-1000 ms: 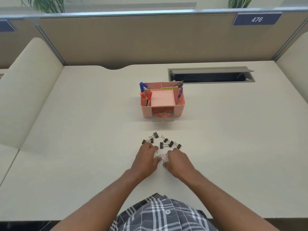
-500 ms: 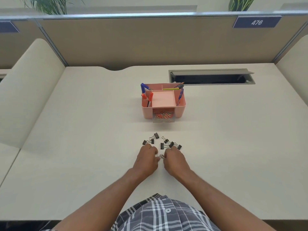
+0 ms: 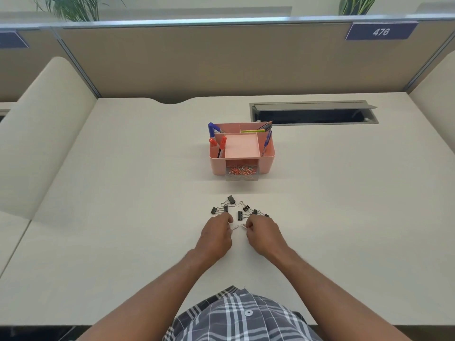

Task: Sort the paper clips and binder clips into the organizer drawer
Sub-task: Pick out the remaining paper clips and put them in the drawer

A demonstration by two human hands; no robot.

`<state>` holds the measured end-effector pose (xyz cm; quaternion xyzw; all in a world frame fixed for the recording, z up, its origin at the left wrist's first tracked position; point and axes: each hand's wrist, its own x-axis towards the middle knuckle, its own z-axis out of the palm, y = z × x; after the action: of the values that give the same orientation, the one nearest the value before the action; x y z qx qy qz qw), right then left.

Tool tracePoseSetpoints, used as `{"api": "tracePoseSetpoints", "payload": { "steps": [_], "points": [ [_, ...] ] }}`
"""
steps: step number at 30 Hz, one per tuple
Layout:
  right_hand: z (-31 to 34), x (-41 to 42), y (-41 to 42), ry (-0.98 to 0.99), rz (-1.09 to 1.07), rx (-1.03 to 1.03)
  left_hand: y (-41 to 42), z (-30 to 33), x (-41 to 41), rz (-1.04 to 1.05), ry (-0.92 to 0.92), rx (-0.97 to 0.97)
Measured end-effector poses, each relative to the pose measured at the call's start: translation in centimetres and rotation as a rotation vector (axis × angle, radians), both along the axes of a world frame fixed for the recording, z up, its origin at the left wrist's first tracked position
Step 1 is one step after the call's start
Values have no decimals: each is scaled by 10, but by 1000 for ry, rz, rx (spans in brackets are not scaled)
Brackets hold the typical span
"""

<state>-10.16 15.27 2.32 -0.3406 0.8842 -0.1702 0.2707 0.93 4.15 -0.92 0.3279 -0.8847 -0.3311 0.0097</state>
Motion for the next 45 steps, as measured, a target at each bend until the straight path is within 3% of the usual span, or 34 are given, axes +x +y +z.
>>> {"api": "tracePoseSetpoints", "payload": {
  "steps": [10,17,34,45],
  "points": [
    [7,-9,0,11,-32,-53,-22,13,-30,-44,96,-262],
    [11,-9,1,4,-33,-62,-29,11,-45,-170,-98,-427],
    [13,-7,4,-21,-70,-70,-12,6,-14,-297,-252,-519],
    [14,-11,13,-58,-145,-107,2,2,-4,-309,-188,-572]
  ]
}}
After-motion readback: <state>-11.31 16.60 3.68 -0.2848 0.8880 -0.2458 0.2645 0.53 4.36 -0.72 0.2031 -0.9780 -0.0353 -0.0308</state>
